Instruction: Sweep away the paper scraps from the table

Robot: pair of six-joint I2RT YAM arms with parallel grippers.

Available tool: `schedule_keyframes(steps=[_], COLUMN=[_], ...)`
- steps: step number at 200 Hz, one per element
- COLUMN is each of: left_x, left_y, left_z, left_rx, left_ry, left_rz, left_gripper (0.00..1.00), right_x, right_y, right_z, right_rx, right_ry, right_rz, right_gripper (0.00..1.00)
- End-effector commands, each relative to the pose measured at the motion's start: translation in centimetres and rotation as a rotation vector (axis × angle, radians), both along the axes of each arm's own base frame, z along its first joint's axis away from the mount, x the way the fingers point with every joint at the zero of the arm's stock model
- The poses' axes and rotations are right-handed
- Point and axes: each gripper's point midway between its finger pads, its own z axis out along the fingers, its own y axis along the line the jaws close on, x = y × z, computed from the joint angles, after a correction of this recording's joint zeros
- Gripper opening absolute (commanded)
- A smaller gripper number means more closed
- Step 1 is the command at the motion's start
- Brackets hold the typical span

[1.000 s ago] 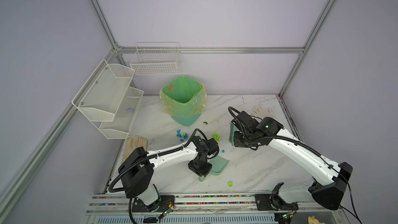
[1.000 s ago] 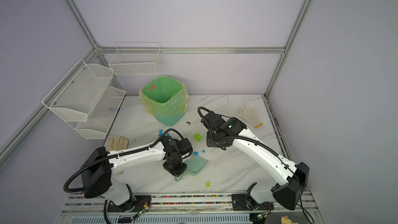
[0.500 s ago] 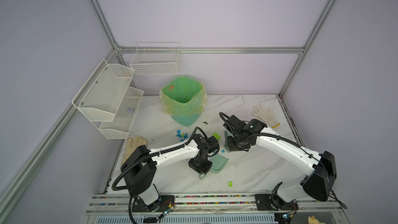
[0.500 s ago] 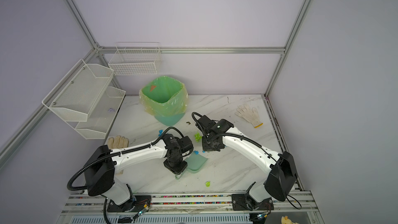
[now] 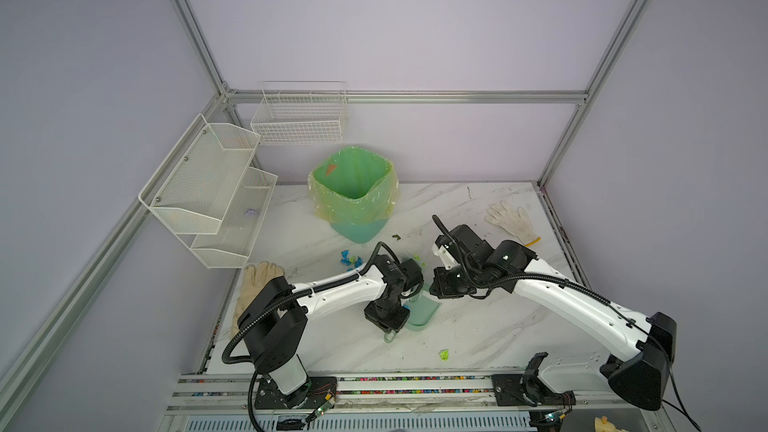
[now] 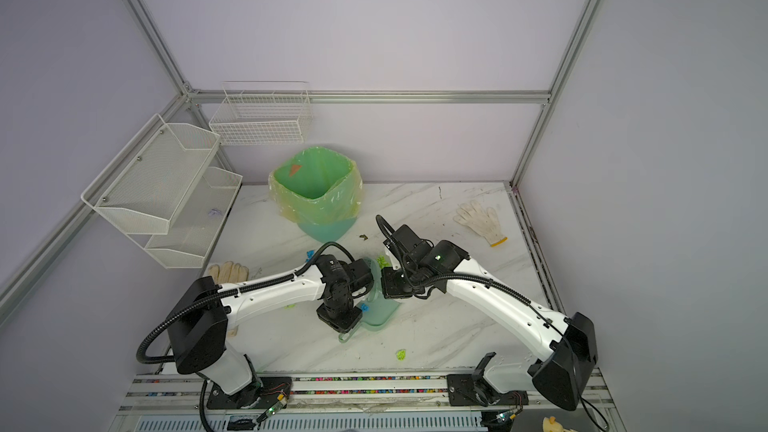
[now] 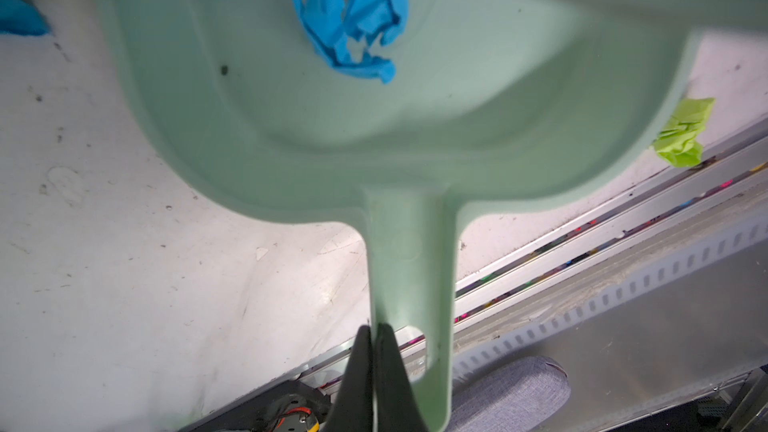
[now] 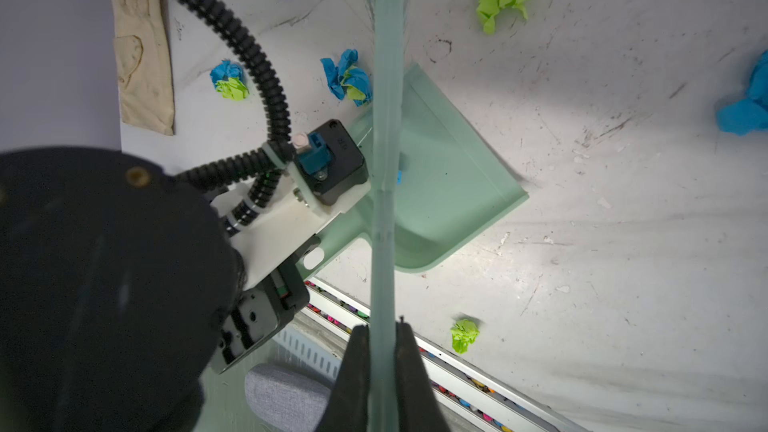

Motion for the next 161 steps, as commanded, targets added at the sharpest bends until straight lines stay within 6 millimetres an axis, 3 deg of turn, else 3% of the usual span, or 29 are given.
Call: schedule_keyframes(steps=[1, 25, 59, 74, 108, 161], left_x=[1.3, 1.5, 1.6, 1.7, 1.8, 2.2], left_y=[-1.4, -1.2, -1.3, -1.3, -1.5, -1.9], left_z=[1.7, 1.7, 2.3, 2.5, 2.6, 3.7], left_rx=[-0.05, -0.044, -0.06, -0.064, -0.071, -0.106], left_ry=[-0.043, -0.051, -0.064, -0.074, -0.078, -0.108], left_rz=[-0.016, -0.024, -0.024, -0.025, -0.022, 0.009], left_gripper=[0.0, 0.0, 0.0, 0.0, 0.0, 0.0], right_x=[0.0, 1.0, 0.6, 0.3, -1.3, -1.6], right_y=[-1.9, -3.5, -5.4, -4.9, -1.2, -3.4], right_z=[1.4, 2.6, 2.8, 3.1, 2.7, 0.0], right_rx=[-0.024, -0.044, -0.107, -0.084, 0.071, -0.03], right_ry=[-0.034, -0.098, -0.095, -0.092, 0.007, 0.025], right_rz=[-0.087, -0.173, -0.197, -0.159, -0.024, -0.085], right_gripper=[0.0, 0.0, 0.0, 0.0, 0.0, 0.0])
